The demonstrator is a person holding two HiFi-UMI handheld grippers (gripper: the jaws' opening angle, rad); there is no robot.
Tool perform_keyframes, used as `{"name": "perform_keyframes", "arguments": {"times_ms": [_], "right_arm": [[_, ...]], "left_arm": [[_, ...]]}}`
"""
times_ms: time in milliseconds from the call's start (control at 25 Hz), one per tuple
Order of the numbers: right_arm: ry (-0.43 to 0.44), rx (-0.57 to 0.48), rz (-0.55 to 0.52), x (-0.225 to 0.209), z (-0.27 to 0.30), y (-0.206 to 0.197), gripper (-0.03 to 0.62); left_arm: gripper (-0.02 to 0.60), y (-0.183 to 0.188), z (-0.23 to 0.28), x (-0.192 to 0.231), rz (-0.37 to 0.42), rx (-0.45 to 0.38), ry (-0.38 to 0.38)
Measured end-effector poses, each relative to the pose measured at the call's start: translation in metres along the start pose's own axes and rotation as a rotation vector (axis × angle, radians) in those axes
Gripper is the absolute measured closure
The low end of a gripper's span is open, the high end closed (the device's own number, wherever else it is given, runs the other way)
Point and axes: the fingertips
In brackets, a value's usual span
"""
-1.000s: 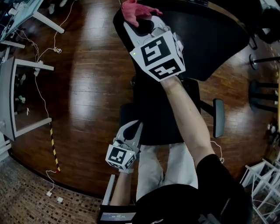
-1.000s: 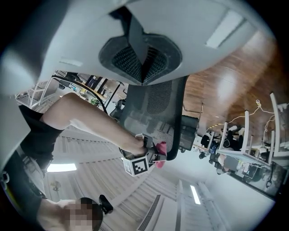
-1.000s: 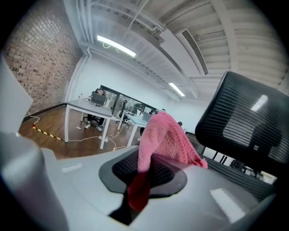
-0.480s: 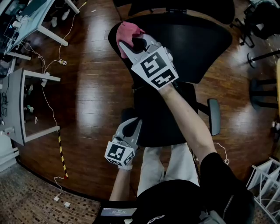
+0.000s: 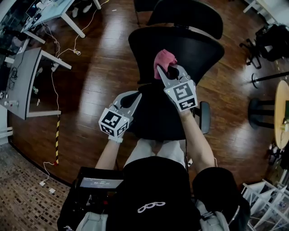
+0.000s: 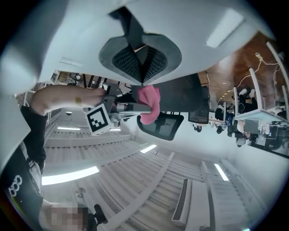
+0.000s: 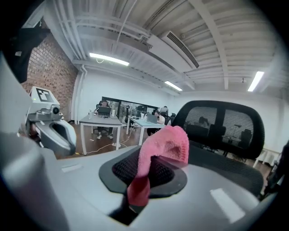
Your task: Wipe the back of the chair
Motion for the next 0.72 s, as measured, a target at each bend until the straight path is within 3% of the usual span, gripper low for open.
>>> {"name": "perform_keyframes", "arguments": {"times_ms": [400, 720], "right_arm": [[-0.092, 0.036, 0.139, 0.047, -0.107, -0.023, 0.553], [-0.132, 0.095, 0.19, 0.101, -0.144, -0.06, 0.553]], "left_arm": [[0.592, 0.033, -0.017, -0.037, -0.024, -0.067, -0.102], [0.594, 0.008, -0.029, -0.062, -0.046, -0.053, -0.167]]}}
Point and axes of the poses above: the fingertips, and each gripper's own axes: z forward along the fingers, x to its left, y out of its top, and after that the axes turned 2 degrees about -y, right-handed
